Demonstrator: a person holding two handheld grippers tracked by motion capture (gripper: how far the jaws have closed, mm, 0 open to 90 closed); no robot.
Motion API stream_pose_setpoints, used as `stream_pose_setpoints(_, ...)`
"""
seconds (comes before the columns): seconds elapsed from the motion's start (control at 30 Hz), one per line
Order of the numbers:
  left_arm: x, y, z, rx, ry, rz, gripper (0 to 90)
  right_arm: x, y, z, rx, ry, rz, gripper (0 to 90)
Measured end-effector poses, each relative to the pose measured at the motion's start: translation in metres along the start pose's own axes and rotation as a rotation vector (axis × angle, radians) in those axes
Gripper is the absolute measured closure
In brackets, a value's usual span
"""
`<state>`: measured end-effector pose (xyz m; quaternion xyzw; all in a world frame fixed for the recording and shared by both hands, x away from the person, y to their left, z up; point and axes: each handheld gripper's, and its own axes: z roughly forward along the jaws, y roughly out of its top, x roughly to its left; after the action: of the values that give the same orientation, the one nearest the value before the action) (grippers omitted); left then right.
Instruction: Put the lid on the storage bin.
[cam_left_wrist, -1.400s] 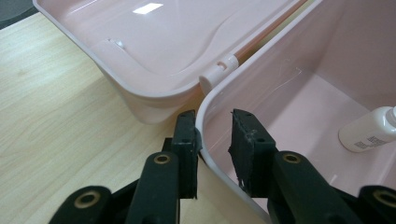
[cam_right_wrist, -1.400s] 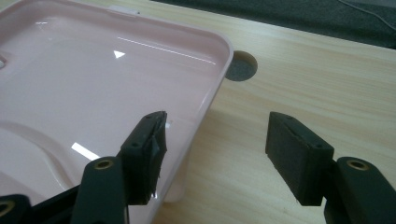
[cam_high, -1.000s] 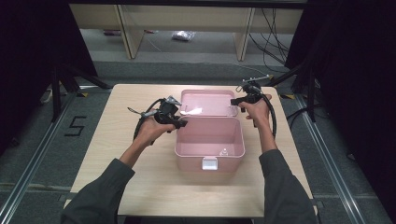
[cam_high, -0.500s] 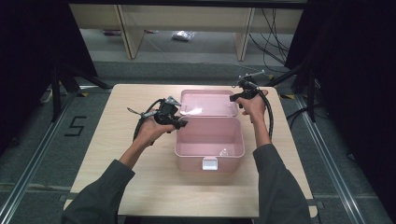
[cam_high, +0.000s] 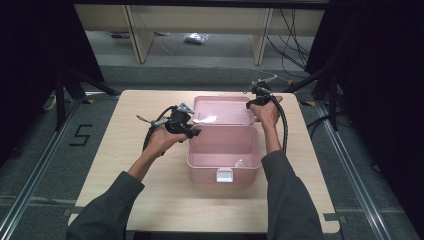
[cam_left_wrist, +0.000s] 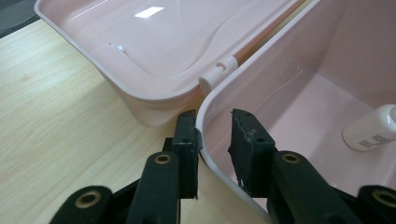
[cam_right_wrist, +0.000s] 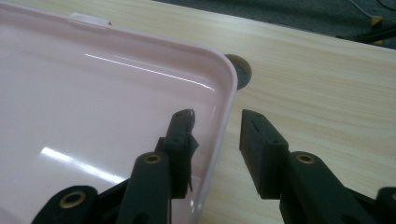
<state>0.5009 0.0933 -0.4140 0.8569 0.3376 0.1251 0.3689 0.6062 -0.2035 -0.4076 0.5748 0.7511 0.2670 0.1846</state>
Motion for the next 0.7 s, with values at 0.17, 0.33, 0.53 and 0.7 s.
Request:
stream_pose_setpoints(0.17,0.000,0.000,0.000,-0.002,0.001,0.002,71.8,-0.001,-0.001,0.005,0.009,0.000,0.007,70.9)
stream_pose_setpoints(0.33,-0.001,0.000,0.000,-0.001,0.009,0.005,72.1,0.001,-0.001,0.002,-0.009,-0.005,-0.012,79.7)
stream_pose_setpoints(0.53,-0.001,0.000,0.001,-0.009,0.009,0.000,73.1,0.004,0.001,-0.005,-0.032,-0.021,0.002,81.7)
stream_pose_setpoints(0.7,-0.001,0.000,0.002,-0.016,0.012,-0.003,73.9,0.006,0.003,-0.014,-0.062,-0.028,0.015,82.9)
